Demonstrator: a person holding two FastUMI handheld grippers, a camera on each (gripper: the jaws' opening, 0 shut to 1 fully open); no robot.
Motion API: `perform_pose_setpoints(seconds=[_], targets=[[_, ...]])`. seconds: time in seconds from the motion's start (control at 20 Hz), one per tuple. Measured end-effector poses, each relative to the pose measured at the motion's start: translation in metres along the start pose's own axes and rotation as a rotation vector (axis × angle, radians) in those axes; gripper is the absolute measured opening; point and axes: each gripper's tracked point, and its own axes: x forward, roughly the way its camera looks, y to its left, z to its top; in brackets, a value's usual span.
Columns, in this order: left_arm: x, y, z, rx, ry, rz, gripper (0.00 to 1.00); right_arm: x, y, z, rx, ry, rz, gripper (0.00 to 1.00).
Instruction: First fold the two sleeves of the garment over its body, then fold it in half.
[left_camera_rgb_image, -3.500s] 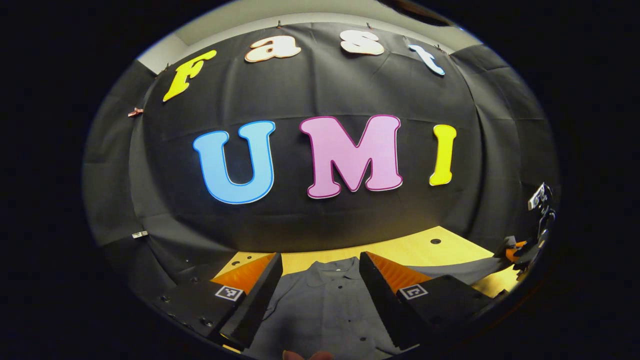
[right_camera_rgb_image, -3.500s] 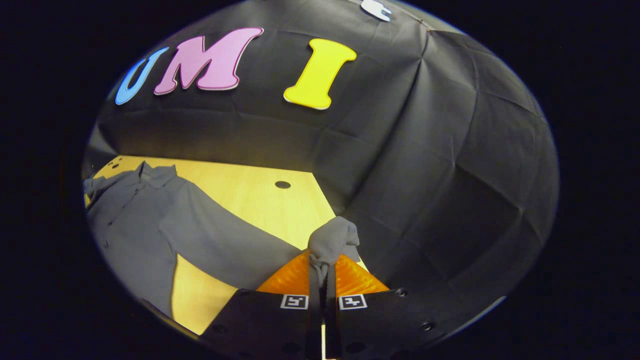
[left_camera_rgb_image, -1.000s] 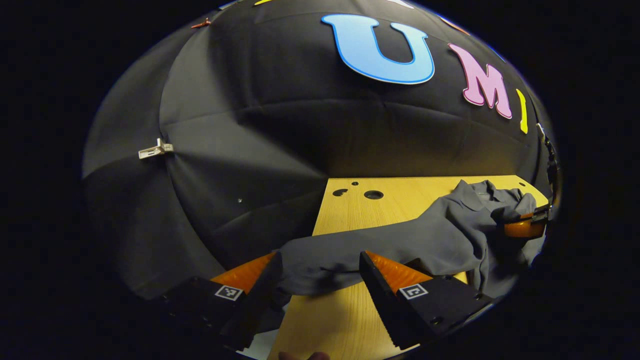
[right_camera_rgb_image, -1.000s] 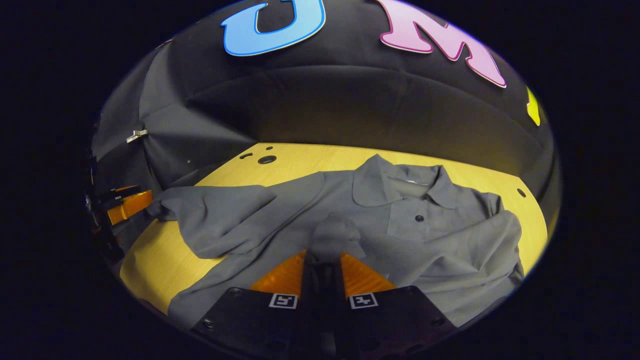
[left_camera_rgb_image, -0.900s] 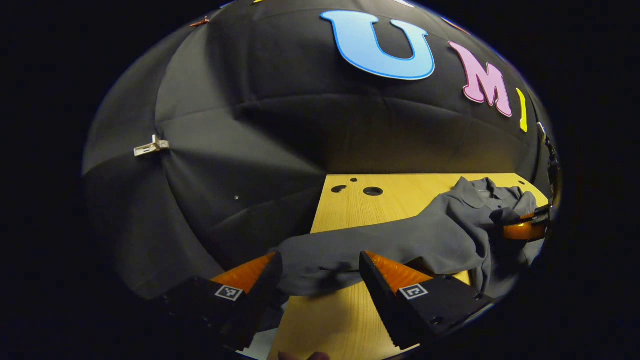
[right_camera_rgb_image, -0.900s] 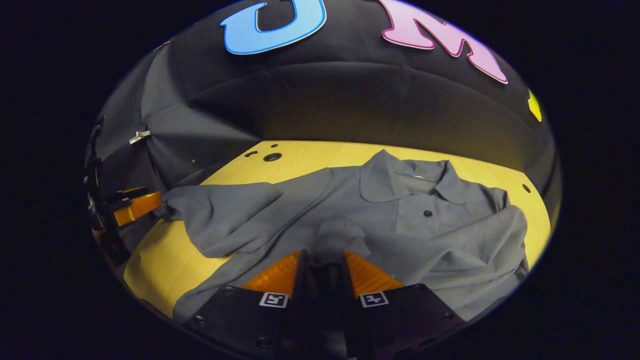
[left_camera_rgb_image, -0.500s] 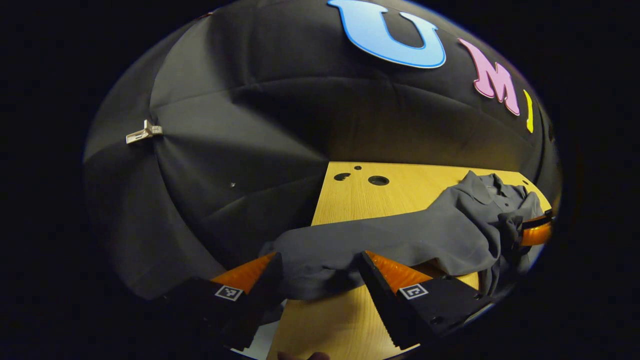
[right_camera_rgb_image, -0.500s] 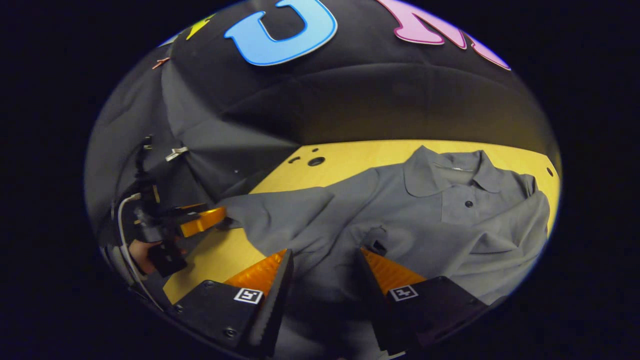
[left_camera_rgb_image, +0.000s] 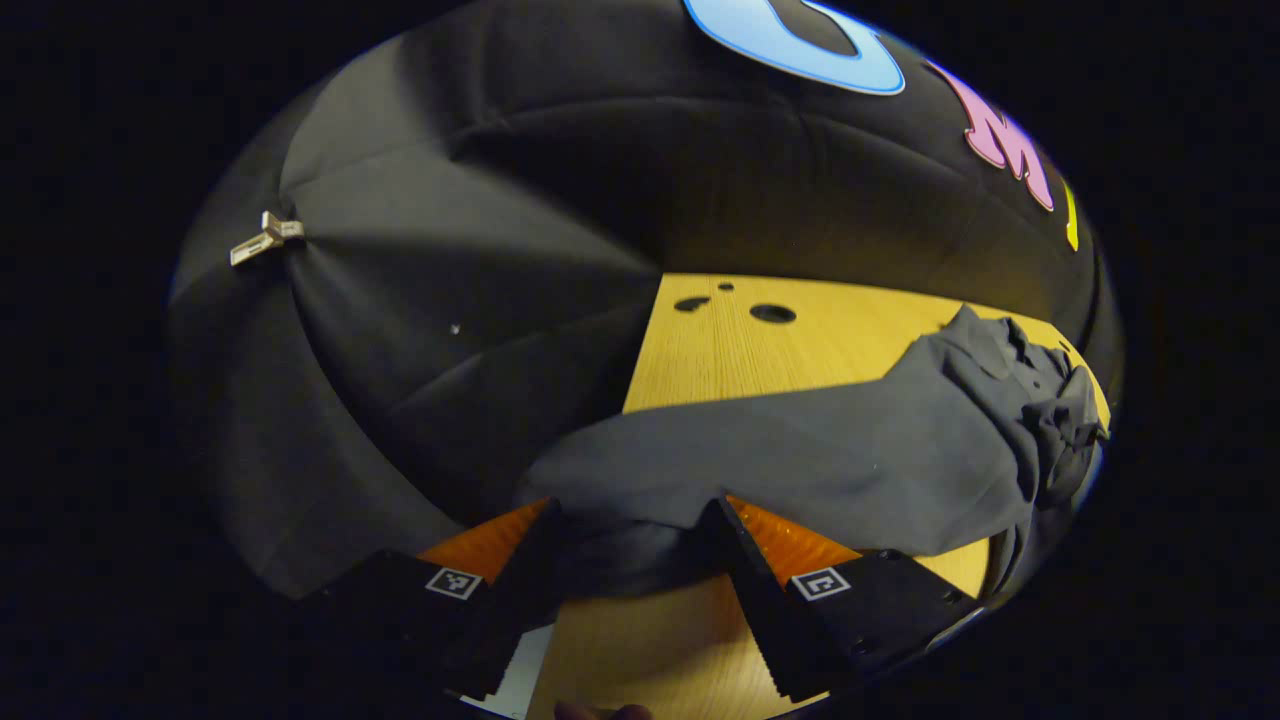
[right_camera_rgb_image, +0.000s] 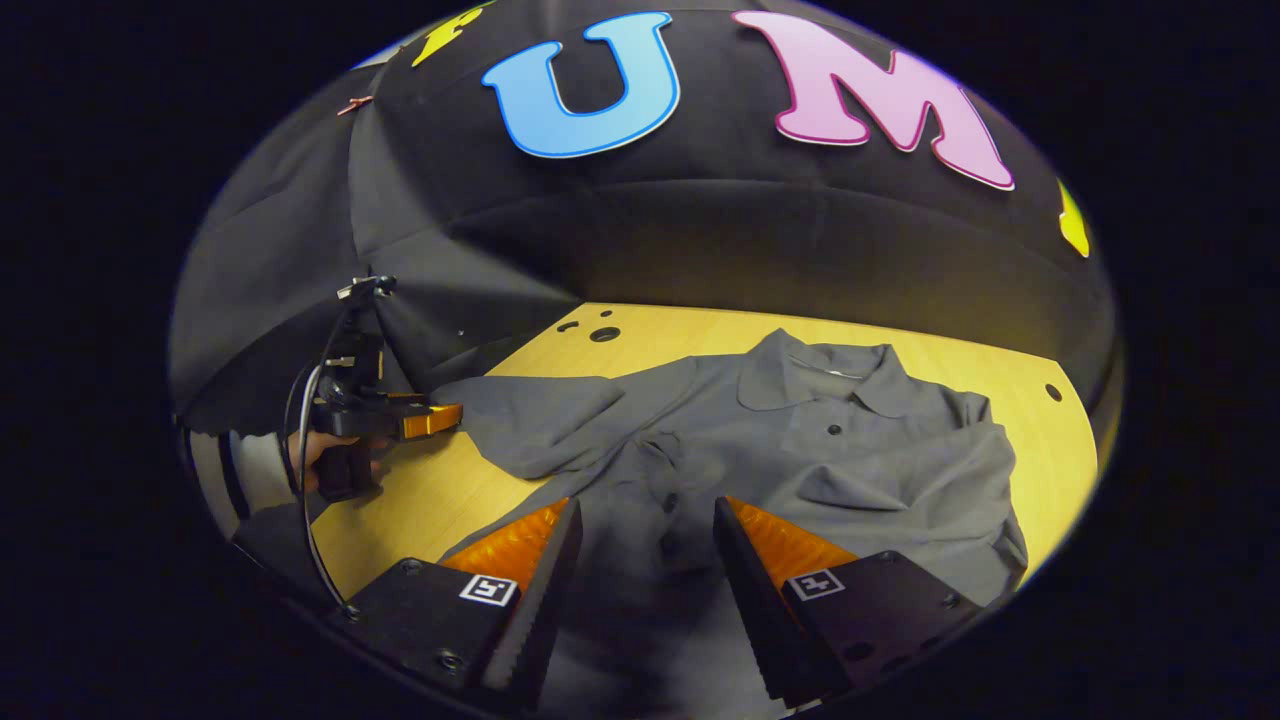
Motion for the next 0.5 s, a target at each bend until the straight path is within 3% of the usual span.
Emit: perform_pose_setpoints(seconds=[0.15,0.25,0.35,0.5], targets=[[0.003,0.005,-0.004,-0.025,0.017,0.006,0.86,-0.014,-0.009,0.001,0.007,-0.007,-0.025,0.82],[0.002,0.027,-0.004,0.017,0.025,0.085,0.46,-0.022,-0.014,-0.003,0.003,-0.003,-0.033,0.82],[-0.004,0.018,0.004,0.01,0.007,0.088,0.06,-0.03,-0.017,-0.005,0.015,-0.005,-0.038,0.82],[-0.021,0.011,0.029,-0.009,-0.073,0.09,0.05,-0.044,-0.026,-0.002,0.016,-0.017,-0.055,0.82]])
